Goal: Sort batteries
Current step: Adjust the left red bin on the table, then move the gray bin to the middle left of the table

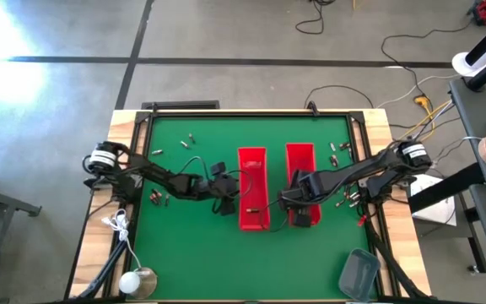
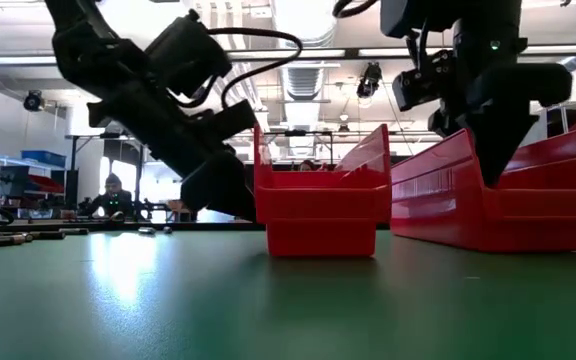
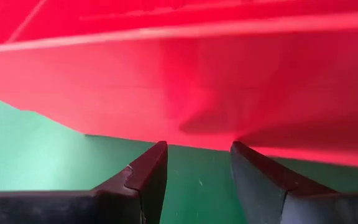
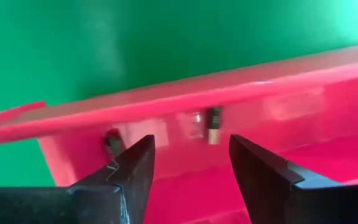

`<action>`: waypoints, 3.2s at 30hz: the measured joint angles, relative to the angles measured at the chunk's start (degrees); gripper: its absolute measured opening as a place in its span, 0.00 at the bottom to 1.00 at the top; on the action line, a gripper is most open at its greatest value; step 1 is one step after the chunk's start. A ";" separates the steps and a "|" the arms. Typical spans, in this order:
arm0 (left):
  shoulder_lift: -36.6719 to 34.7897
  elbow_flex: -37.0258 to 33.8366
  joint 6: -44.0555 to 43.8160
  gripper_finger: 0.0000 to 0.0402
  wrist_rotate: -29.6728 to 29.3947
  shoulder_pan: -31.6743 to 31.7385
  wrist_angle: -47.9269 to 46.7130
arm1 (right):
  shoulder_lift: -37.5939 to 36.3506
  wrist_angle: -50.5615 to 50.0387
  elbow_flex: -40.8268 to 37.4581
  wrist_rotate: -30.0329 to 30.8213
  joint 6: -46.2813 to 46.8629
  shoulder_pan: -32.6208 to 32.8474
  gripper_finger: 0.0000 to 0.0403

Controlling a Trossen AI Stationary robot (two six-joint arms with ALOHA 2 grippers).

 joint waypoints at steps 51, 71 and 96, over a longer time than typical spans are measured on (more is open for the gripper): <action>-13.62 -7.14 12.67 0.39 3.09 2.26 5.62 | 2.96 0.01 -0.52 15.14 -13.24 -3.07 0.51; -40.23 -17.53 9.58 0.39 3.04 -2.82 2.78 | 2.90 0.94 -0.57 23.20 -28.76 -15.85 0.51; -37.54 -12.11 10.21 0.39 3.04 -9.15 5.47 | -12.54 -1.90 7.48 27.68 -25.40 -9.67 0.51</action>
